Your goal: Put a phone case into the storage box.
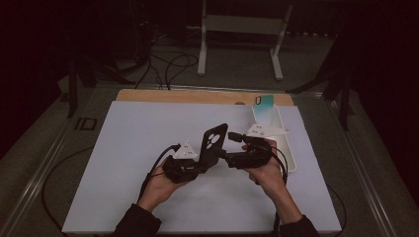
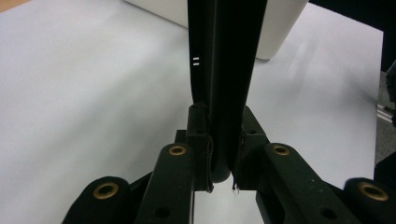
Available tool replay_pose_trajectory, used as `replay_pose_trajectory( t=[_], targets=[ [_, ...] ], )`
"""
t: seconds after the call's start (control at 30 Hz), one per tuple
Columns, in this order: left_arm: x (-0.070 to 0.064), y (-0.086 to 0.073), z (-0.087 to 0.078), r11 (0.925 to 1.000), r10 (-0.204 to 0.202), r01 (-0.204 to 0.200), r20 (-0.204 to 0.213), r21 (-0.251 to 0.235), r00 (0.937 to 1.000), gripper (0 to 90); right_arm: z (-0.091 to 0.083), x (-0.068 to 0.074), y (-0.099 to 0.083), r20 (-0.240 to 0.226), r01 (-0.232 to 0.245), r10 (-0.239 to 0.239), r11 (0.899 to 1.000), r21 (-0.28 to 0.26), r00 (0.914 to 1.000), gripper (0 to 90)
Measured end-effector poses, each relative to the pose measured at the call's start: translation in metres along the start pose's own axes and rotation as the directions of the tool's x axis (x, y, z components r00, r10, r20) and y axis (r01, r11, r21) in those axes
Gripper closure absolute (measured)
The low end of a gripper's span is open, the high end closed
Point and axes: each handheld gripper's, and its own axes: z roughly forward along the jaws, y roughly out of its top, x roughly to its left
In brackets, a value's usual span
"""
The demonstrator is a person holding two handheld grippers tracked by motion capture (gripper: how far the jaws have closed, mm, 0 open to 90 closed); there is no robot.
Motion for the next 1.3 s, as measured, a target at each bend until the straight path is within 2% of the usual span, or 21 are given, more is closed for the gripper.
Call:
replay_pose_trajectory(
  t=[0.13, 0.2, 0.43, 0.63, 0.93, 1.3],
  targets=[
    [-0.001, 0.0, 0.002, 1.0, 0.001, -0.001, 0.001, 0.001, 1.0, 80.6, 0.003, 0.003, 0.003, 0.012, -0.012, 0.012, 1.0, 0.0, 0.9999, 20.6],
    [-0.002, 0.0, 0.003, 1.0, 0.004, -0.004, -0.001, 0.005, 1.0, 80.6, 0.007, 0.006, 0.005, 0.033, -0.012, 0.012, 1.0, 0.0, 0.9994, 19.2],
    [-0.003, 0.0, 0.005, 0.9999, -0.002, 0.002, -0.007, 0.01, 1.0, 80.6, 0.013, 0.009, 0.006, 0.035, -0.033, 0.033, 0.999, -0.011, 0.9988, 13.9],
    [-0.005, 0.001, 0.009, 1.0, -0.004, 0.004, 0.005, 0.005, 1.0, 80.7, 0.018, 0.01, 0.006, 0.045, -0.048, 0.049, 0.999, -0.019, 0.9978, 11.3],
    [-0.008, 0.002, 0.013, 1.0, -0.004, 0.004, 0.02, 0.007, 0.9998, 80.7, 0.023, 0.012, 0.005, 0.066, -0.041, 0.043, 0.999, -0.022, 0.9969, 11.0],
    [-0.008, 0.001, 0.013, 0.9999, -0.012, 0.012, 0.018, -0.002, 0.9998, 78.2, 0.022, 0.015, 0.005, 0.077, -0.015, 0.016, 1.0, -0.016, 0.9969, 13.5]
  ],
)
